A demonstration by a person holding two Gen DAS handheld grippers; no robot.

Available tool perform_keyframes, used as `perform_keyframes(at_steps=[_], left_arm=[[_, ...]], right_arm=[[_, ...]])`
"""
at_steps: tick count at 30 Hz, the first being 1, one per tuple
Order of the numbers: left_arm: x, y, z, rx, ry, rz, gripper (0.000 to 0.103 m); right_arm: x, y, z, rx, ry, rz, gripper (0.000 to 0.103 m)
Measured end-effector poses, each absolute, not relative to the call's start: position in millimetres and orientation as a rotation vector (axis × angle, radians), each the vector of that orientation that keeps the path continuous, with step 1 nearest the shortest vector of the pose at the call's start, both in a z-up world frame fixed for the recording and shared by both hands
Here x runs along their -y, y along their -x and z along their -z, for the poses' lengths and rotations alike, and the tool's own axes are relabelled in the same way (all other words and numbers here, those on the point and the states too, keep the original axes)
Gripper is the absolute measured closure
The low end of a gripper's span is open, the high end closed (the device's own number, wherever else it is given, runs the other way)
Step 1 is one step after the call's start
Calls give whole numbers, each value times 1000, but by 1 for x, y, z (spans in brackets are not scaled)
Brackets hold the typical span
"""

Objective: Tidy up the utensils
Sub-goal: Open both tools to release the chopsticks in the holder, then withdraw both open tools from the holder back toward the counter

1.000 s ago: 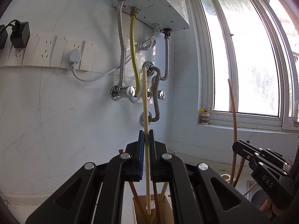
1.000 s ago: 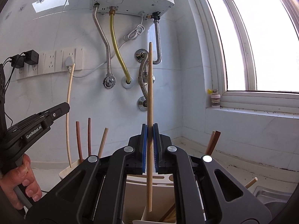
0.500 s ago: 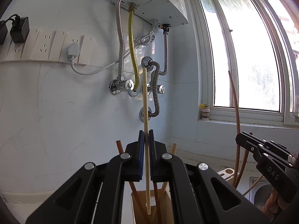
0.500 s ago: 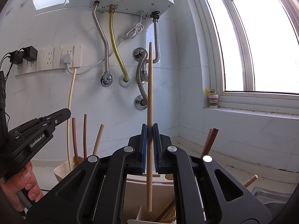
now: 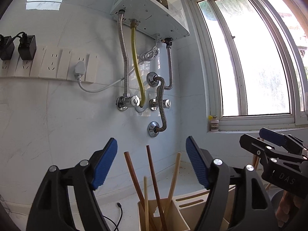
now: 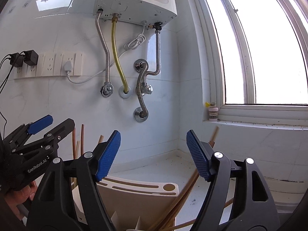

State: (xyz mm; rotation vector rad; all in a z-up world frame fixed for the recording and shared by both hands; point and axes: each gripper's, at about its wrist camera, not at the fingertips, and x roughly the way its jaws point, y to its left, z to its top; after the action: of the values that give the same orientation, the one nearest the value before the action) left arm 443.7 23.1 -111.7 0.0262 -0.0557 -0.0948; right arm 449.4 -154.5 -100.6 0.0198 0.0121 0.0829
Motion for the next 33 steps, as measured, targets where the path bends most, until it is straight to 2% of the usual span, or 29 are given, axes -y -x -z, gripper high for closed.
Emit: perform_keyframes(at_steps=[16,33], left_arm=[[-31,-430,99,52,-42,59,22],[-72,-374,71,74,-54,-56,21]], right_arm=[[154,-444,87,7,-35,-90,36],[122,-412,60,55,-31,-187,35]])
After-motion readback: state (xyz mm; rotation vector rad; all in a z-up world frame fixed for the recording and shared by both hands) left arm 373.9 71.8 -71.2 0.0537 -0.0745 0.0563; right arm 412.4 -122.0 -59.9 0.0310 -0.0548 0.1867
